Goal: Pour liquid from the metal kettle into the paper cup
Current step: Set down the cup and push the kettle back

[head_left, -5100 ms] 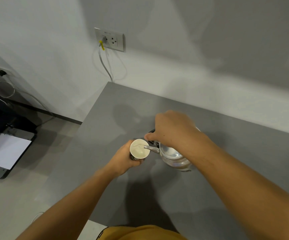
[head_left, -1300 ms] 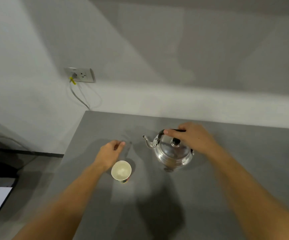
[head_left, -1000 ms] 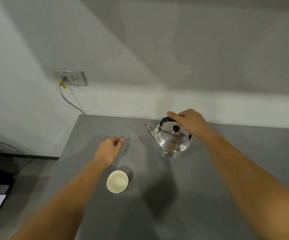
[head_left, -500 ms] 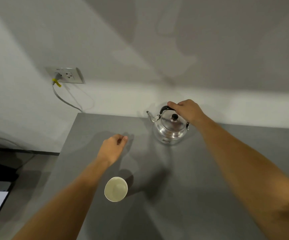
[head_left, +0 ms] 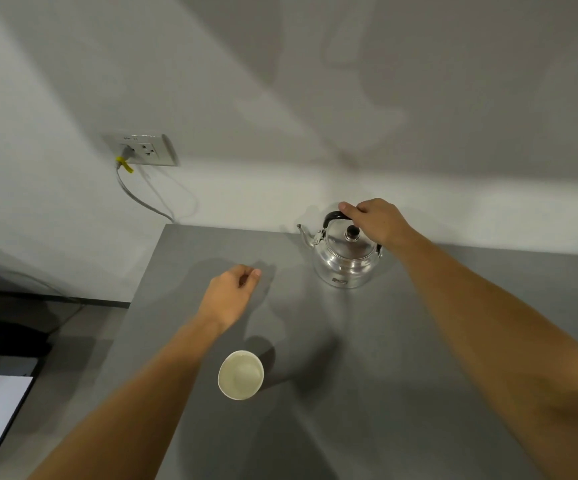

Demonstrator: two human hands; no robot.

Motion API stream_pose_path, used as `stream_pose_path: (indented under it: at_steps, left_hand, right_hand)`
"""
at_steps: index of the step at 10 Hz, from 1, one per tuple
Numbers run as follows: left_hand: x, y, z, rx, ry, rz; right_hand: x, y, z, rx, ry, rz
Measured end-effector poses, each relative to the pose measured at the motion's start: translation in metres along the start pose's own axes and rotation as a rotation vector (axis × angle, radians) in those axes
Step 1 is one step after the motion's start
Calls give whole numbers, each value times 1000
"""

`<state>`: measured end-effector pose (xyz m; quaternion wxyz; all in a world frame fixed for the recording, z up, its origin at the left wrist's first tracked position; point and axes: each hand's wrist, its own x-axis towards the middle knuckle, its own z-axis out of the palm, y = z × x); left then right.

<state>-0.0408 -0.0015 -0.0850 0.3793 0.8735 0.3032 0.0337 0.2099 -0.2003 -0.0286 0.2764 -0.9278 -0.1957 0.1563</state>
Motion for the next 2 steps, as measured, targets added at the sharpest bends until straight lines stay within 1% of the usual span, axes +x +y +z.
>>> stream_pose_path:
  at_steps: [1,2]
  left_hand:
    - [-2,-1,-3,-9,2,-4]
    - [-3,7,-8,-20,28,-5]
  right_hand:
    - [1,2,-3,-15,-21,-23]
    - [-8,-5,-5,-128,0,-84]
